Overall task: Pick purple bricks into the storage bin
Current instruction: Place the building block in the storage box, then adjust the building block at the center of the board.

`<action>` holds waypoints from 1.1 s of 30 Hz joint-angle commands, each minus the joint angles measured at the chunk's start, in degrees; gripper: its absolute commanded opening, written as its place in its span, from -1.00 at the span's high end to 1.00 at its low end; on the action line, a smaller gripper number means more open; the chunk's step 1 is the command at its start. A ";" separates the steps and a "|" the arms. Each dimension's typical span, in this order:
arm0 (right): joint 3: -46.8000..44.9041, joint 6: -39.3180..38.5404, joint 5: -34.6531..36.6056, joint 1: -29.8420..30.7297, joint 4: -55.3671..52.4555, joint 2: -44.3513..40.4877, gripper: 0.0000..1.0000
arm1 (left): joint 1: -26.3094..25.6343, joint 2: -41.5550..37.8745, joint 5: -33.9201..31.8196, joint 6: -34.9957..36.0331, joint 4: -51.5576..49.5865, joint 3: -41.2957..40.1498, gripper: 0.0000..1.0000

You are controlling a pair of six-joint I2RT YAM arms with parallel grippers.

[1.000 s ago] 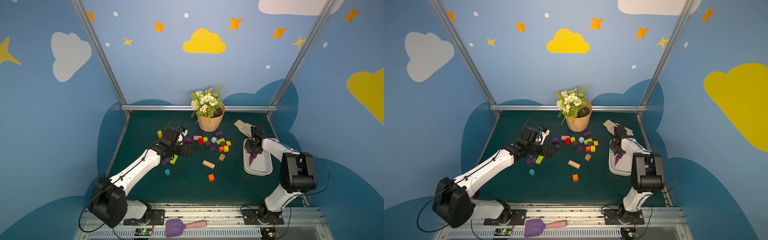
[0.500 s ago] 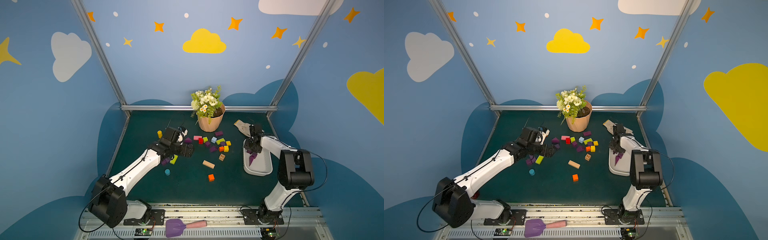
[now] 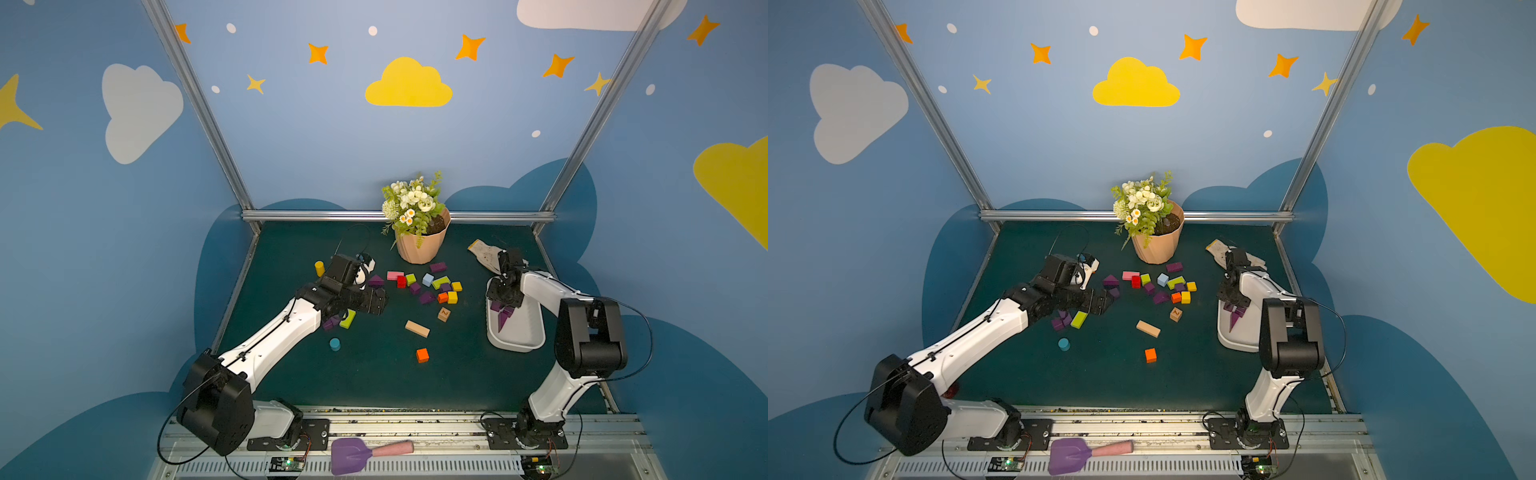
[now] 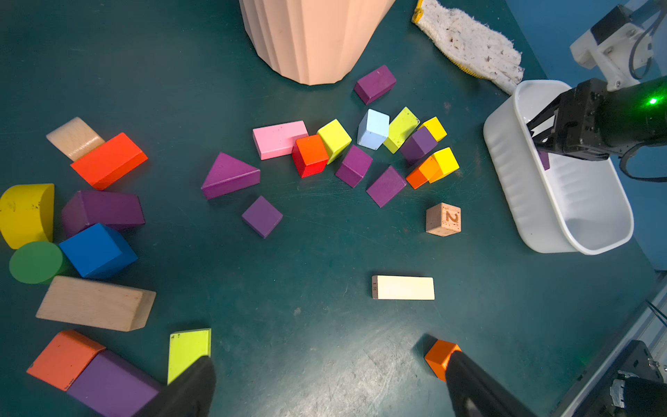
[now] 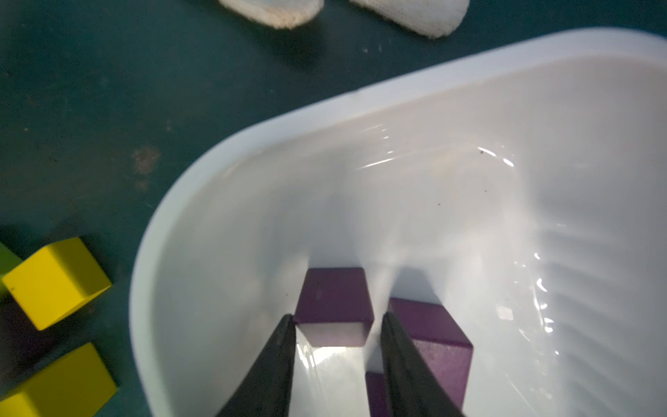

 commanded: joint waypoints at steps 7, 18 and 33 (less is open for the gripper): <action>1.83 0.25 0.06 0.70 -3.43 -4.51 0.09 | 0.08 1.21 -0.93 -0.04 -2.01 1.84 -1.00; 2.44 0.82 2.53 6.15 -6.76 -12.33 0.03 | -0.01 1.25 -0.95 -0.56 -2.27 2.04 -1.00; 6.21 8.32 3.02 23.15 -5.58 -10.54 0.02 | -0.01 0.71 -0.95 -0.57 -2.11 1.92 -1.00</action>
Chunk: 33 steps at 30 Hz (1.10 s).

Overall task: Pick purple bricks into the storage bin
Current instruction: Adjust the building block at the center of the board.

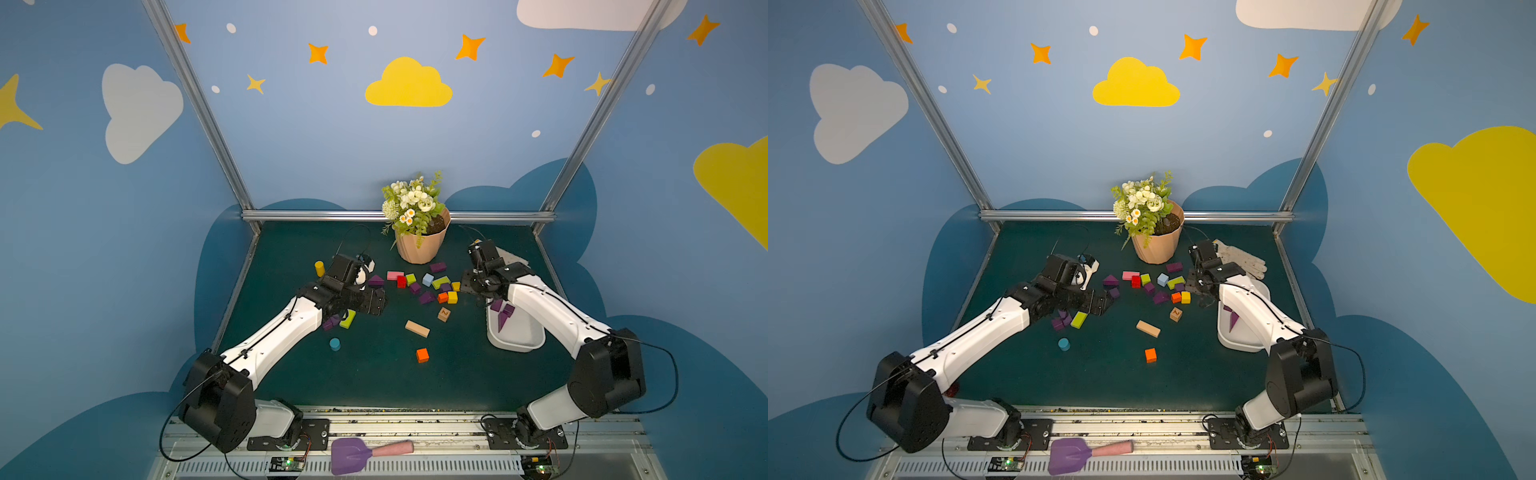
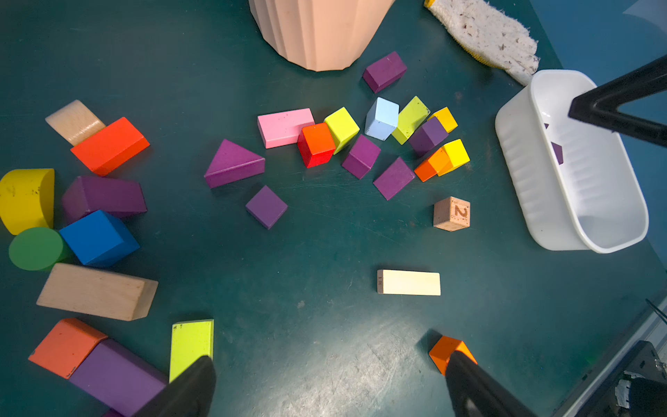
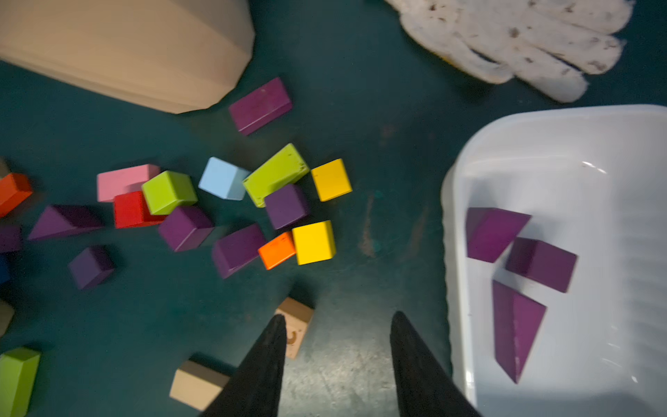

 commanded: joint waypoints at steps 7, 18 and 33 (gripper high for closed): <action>4.22 3.16 1.90 8.43 1.58 8.16 0.02 | -0.11 -1.31 -2.39 0.07 0.29 0.67 -1.00; 7.12 -5.10 -2.78 11.34 7.76 16.95 0.08 | 0.07 -1.88 -3.28 0.35 0.84 0.09 -1.00; 13.22 -15.72 -7.20 10.39 7.58 25.16 0.16 | 0.71 -1.51 -2.76 0.33 1.30 -0.06 -1.00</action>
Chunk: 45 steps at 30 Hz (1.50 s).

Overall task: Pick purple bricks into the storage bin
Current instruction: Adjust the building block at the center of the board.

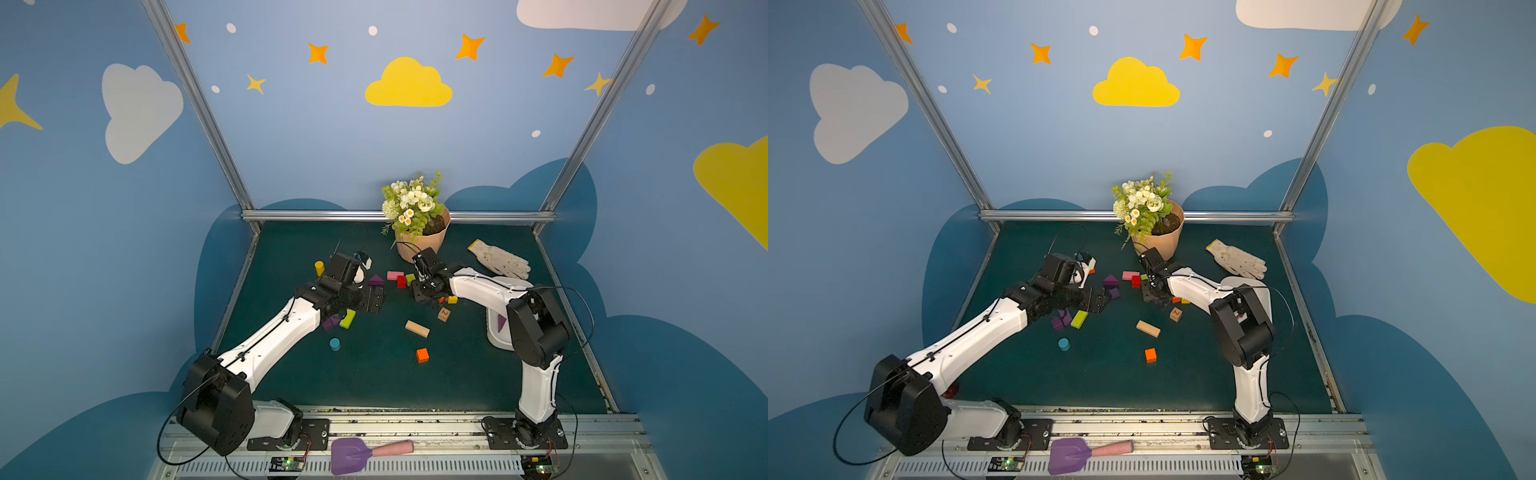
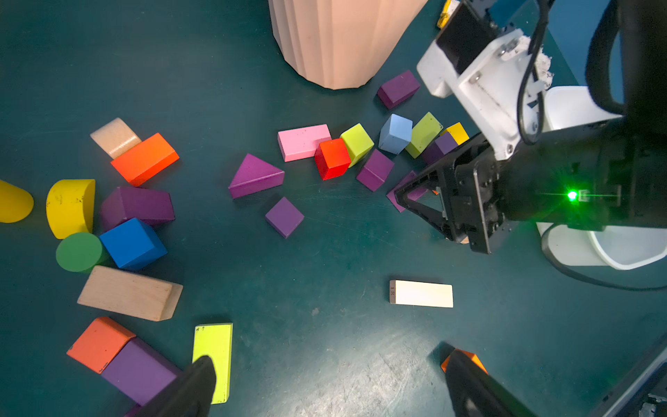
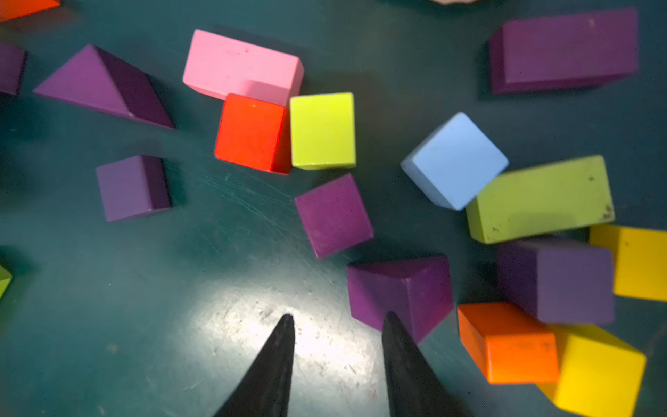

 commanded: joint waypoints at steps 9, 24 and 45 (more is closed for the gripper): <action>1.19 -6.16 -1.54 -2.32 0.83 1.54 0.16 | 0.64 -0.43 0.52 0.03 0.91 -0.02 -1.00; 1.51 -8.68 -3.95 -2.52 2.57 4.44 0.17 | 0.84 -0.61 0.89 -0.11 0.94 0.00 -1.00; -7.52 -15.29 -5.79 2.04 3.43 -6.05 0.11 | 1.27 -0.70 1.60 -1.12 1.27 0.01 -1.00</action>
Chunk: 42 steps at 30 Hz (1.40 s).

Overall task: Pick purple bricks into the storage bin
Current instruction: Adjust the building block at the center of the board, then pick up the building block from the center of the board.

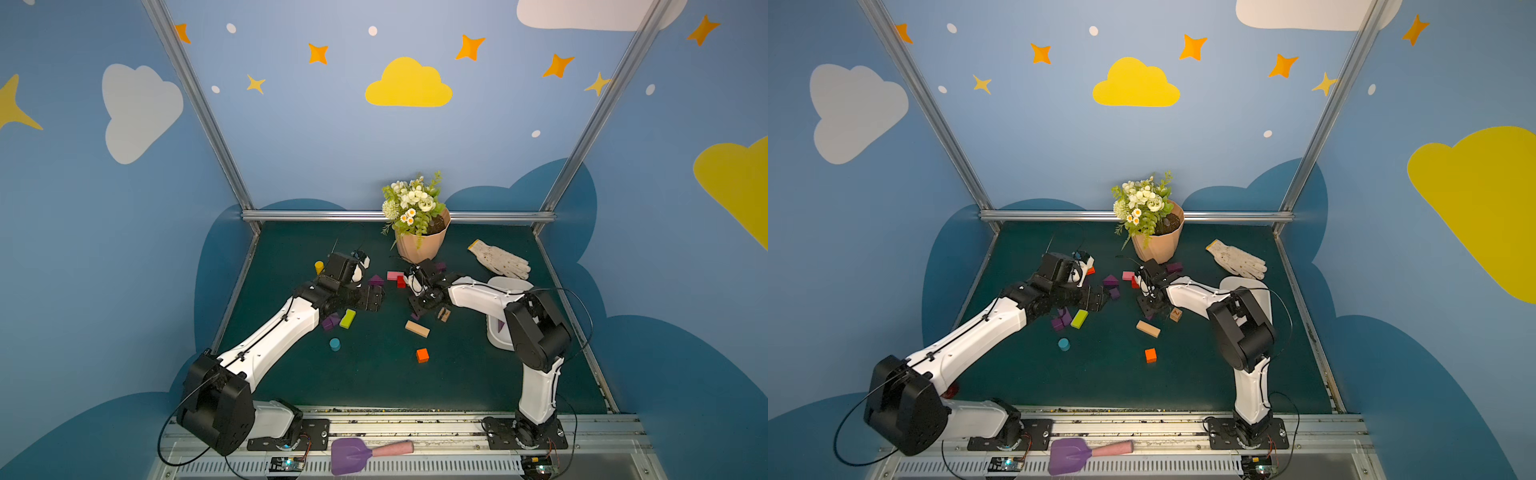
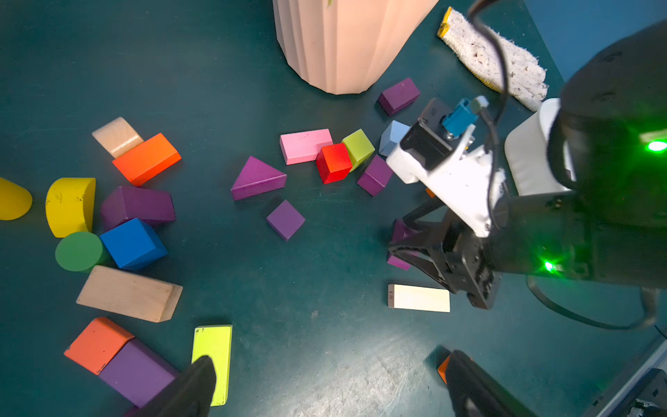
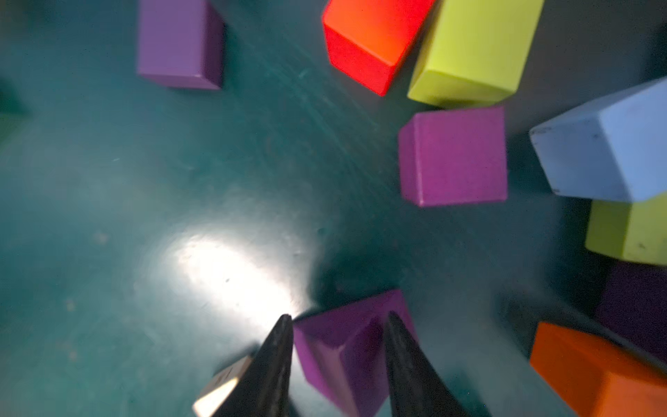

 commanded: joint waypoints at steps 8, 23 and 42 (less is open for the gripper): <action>-0.14 8.48 10.98 2.51 -2.01 -8.64 -0.01 | 0.39 -0.80 -0.38 -0.22 0.94 -0.19 -1.00; 11.45 47.49 36.28 14.88 -26.23 -3.77 -0.10 | 0.81 -4.48 -4.25 -1.92 3.14 -1.72 -1.00; 12.38 56.25 20.58 10.12 -23.04 3.34 -0.23 | 2.24 -7.51 -8.23 -3.66 4.19 -2.57 -1.00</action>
